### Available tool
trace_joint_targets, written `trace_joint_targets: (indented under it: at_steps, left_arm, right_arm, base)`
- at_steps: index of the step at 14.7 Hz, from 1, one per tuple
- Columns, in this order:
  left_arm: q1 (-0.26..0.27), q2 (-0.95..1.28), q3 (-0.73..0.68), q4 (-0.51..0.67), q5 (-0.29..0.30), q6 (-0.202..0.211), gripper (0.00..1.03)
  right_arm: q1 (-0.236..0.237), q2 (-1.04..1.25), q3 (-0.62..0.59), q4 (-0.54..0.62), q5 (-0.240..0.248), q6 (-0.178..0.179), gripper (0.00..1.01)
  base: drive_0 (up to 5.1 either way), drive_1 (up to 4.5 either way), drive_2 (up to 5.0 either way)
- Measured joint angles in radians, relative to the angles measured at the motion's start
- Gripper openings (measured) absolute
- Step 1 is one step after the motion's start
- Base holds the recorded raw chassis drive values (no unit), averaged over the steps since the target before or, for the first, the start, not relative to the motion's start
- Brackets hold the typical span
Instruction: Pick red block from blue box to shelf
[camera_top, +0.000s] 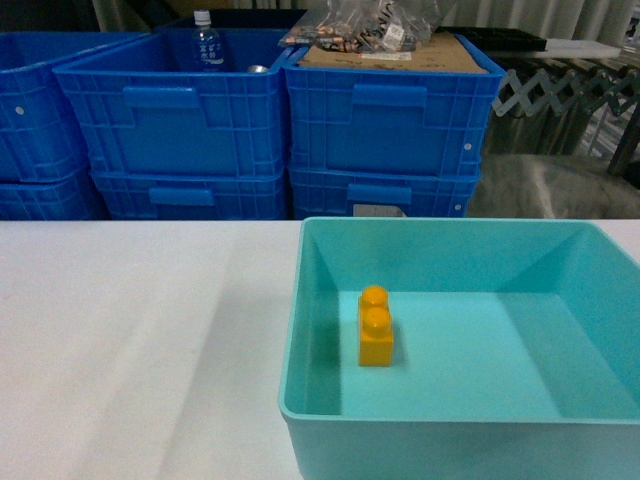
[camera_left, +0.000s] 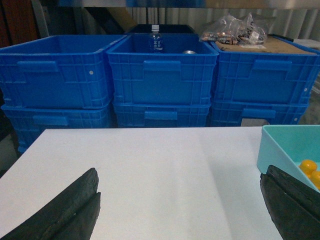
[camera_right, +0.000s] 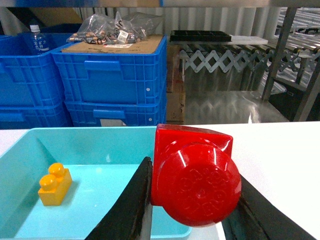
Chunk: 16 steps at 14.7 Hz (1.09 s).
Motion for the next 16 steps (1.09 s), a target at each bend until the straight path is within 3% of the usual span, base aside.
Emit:
trace_joint_targets:
  at_steps: [3, 4, 11, 16]
  left_arm:
    - [0.0, 0.0, 0.0, 0.0, 0.0, 0.0, 0.98]
    - [0.0, 0.0, 0.0, 0.0, 0.0, 0.0, 0.98]
    - [0.0, 0.0, 0.0, 0.0, 0.0, 0.0, 0.98]
    - [0.002, 0.0, 0.0, 0.0, 0.0, 0.0, 0.98]
  right_arm:
    - [0.0, -0.052, 0.0, -0.061, 0.0, 0.0, 0.29]
    - [0.0, -0.159, 0.0, -0.215, -0.002, 0.0, 0.29]
    - [0.0, -0.206, 0.0, -0.216, -0.002, 0.0, 0.29]
    - [0.0, -0.206, 0.0, -0.215, -0.002, 0.0, 0.29]
  base:
    - [0.0, 0.0, 0.0]
    - [0.0, 0.0, 0.0]
    - [0.0, 0.0, 0.0]
    - [-1.7, -1.66, -1.7]
